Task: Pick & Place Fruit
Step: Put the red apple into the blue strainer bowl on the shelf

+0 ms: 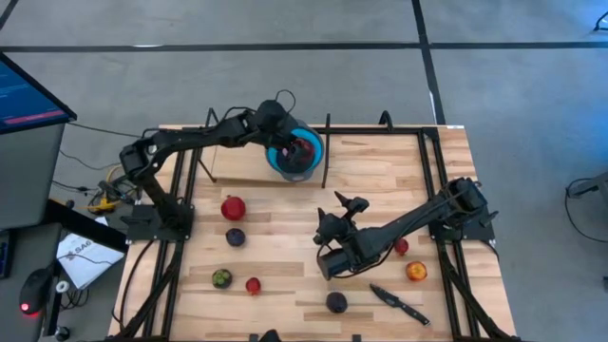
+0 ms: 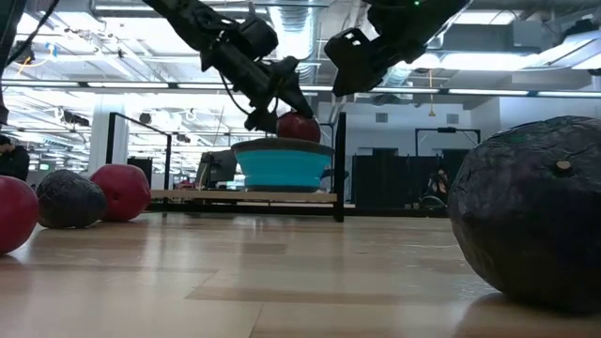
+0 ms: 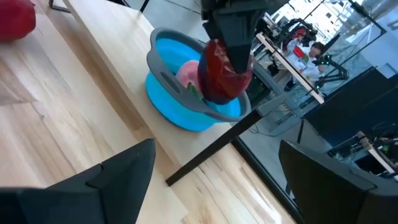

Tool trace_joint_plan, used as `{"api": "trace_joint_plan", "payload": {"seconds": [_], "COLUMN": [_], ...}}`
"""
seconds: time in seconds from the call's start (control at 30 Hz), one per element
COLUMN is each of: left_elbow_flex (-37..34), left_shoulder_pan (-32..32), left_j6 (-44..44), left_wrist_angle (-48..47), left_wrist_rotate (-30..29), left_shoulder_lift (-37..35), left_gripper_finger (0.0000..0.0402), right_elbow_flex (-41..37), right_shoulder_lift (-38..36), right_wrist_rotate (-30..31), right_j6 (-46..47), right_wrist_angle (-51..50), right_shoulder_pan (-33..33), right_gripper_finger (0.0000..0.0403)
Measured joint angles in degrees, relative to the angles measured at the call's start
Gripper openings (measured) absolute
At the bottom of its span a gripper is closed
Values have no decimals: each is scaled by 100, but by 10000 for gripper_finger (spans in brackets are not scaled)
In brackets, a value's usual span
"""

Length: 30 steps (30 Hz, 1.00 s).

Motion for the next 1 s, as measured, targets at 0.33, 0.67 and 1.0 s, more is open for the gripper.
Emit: {"api": "trace_joint_plan", "payload": {"seconds": [0.33, 0.67, 1.0], "left_elbow_flex": [-7, -32, -40], "left_shoulder_pan": [0, 0, -31], "left_j6": [-22, 22, 256], "left_wrist_angle": [138, 231, 353], "left_wrist_rotate": [-61, -343, -313], "left_shoulder_lift": [208, 344, 156], "left_gripper_finger": [383, 399, 396], "right_elbow_flex": [230, 348, 348], "right_shoulder_lift": [2, 2, 2], "right_wrist_rotate": [-1, -2, -160], "right_j6": [-180, -211, -197], "right_wrist_angle": [-2, 9, 118], "right_shoulder_pan": [4, 11, 23], "right_gripper_finger": [335, 335, 335]}}
